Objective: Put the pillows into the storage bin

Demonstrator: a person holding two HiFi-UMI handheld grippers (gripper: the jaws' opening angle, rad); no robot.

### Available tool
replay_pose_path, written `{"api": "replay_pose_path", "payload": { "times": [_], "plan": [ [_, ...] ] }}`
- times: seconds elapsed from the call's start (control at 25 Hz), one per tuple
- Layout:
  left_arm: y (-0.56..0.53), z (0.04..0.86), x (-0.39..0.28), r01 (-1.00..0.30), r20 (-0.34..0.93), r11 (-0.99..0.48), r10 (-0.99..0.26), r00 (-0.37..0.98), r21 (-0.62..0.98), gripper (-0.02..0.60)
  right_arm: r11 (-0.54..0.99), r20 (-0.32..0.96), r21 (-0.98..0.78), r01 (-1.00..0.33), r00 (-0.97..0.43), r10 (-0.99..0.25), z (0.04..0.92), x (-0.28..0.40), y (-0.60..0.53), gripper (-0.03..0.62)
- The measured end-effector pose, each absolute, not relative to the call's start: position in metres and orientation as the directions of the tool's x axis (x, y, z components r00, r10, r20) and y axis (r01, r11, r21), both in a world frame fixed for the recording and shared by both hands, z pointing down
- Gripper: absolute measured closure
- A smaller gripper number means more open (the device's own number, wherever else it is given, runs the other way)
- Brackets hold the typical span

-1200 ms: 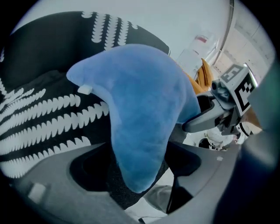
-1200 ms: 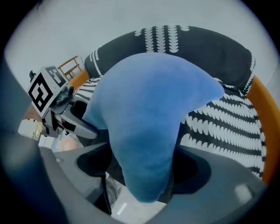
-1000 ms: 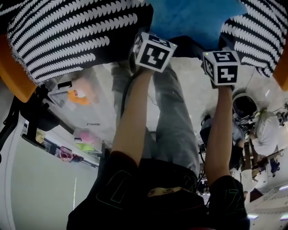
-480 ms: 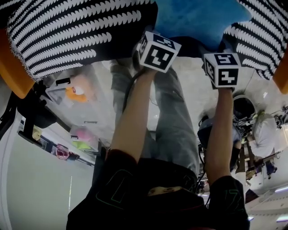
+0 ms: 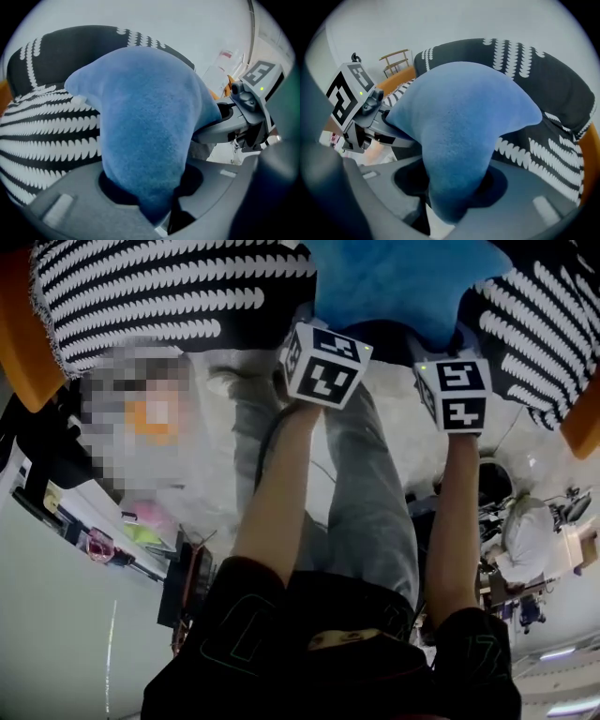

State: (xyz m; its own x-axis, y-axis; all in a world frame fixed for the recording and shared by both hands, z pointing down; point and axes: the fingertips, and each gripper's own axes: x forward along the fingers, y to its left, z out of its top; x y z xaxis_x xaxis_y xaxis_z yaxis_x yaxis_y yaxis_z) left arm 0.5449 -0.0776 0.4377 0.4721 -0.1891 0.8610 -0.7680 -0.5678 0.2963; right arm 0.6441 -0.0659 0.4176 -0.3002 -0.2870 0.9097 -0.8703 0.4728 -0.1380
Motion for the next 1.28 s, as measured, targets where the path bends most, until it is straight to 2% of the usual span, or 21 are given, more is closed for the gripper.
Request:
{"api": "replay_pose_path", "payload": {
  "times": [0.32,0.6,0.88,1.28],
  "plan": [
    [-0.071,0.425,0.446,-0.882,0.857,-0.378,-0.313,0.409,0.282,0.426,0.682,0.896,-0.135,-0.719,-0.382,-0.226,0.404,0.544,-0.083,0.39],
    [-0.032,0.41,0.329,-0.936,0.85,-0.19,-0.393,0.349,0.296,0.426,0.822,0.892,-0.125,-0.555,-0.426,-0.152,0.388,0.421,-0.066,0.39],
    [0.002,0.407,0.234,-0.953,0.843,-0.051,-0.453,0.289,0.299,0.422,0.897,0.893,-0.106,-0.429,-0.438,-0.104,0.384,0.322,-0.047,0.39],
    [0.1,0.414,0.113,-0.926,0.855,0.218,-0.491,0.168,0.307,0.416,0.979,0.896,-0.125,-0.16,-0.441,0.043,0.391,0.182,0.026,0.387]
  ]
}}
